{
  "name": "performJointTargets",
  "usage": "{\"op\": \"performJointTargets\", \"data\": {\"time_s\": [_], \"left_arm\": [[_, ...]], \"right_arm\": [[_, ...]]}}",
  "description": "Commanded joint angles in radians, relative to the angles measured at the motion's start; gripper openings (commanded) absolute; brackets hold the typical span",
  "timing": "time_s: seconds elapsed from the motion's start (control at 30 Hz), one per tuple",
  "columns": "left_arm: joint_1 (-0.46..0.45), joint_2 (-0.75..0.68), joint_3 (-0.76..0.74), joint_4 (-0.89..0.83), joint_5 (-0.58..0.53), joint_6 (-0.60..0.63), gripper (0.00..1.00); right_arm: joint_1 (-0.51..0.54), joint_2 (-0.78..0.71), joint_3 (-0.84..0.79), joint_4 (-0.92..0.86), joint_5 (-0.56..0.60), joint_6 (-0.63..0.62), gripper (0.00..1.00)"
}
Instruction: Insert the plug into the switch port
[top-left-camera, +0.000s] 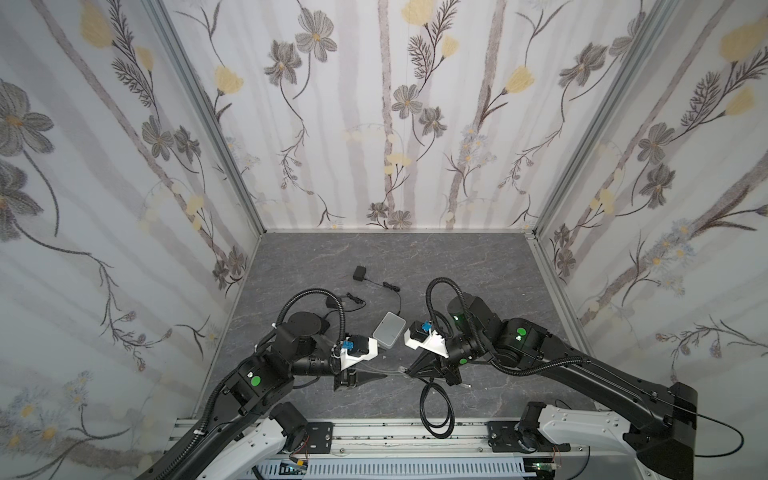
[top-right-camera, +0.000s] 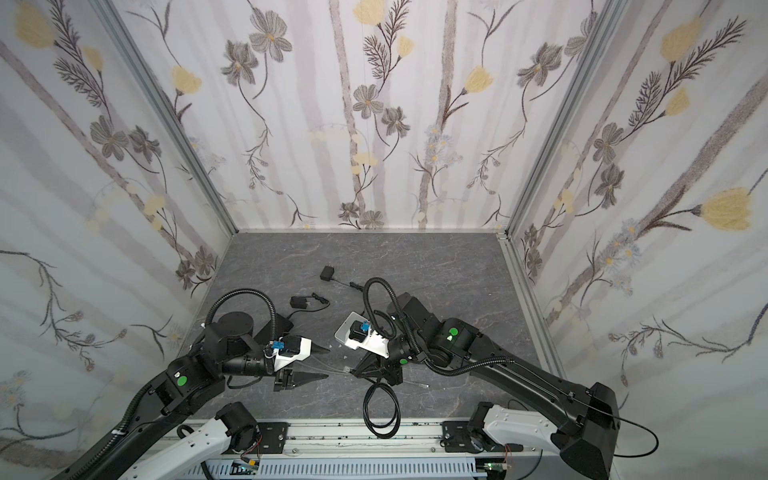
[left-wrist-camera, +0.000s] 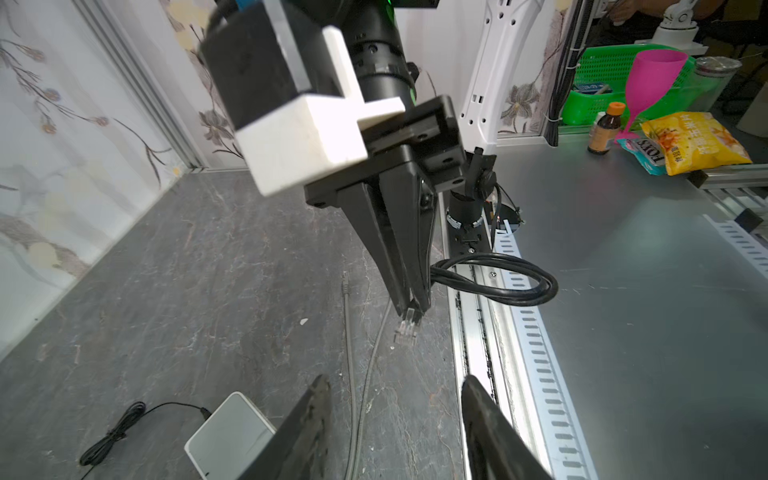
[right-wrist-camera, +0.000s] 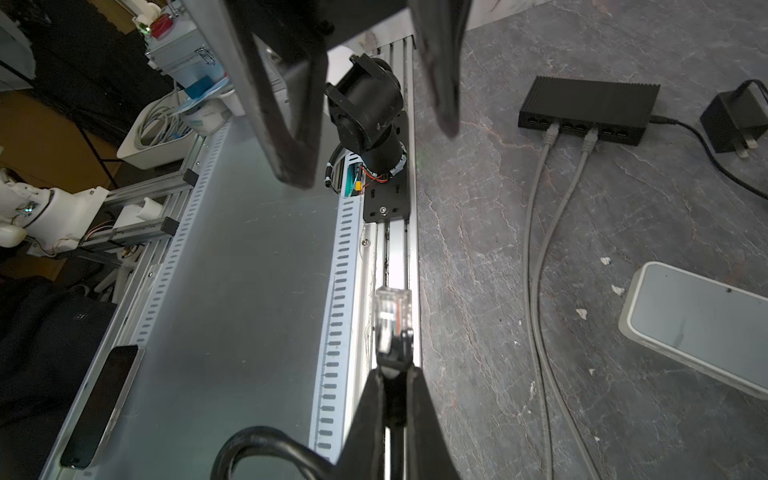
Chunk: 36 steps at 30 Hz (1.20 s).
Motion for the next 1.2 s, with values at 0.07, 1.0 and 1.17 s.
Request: {"op": "performJointTargets", "data": {"time_s": [0.07,1.0,1.17], "left_arm": [[-0.020,0.030,0.014,0.029,0.041,0.015,0.48],[-0.044,0.062,0.043,0.004,-0.004,0.023,0.16],[-0.046,0.054,0.045,-0.003,-0.010,0.029,0.10]], "right_arm": [[0.026,0.021,0.041,0.030,0.013,0.018,0.00],[0.049,0.046,0.099,0.081,0.042,0.064,0.00],[0.052,0.047,0.099,0.088,0.043,0.071,0.00]]}}
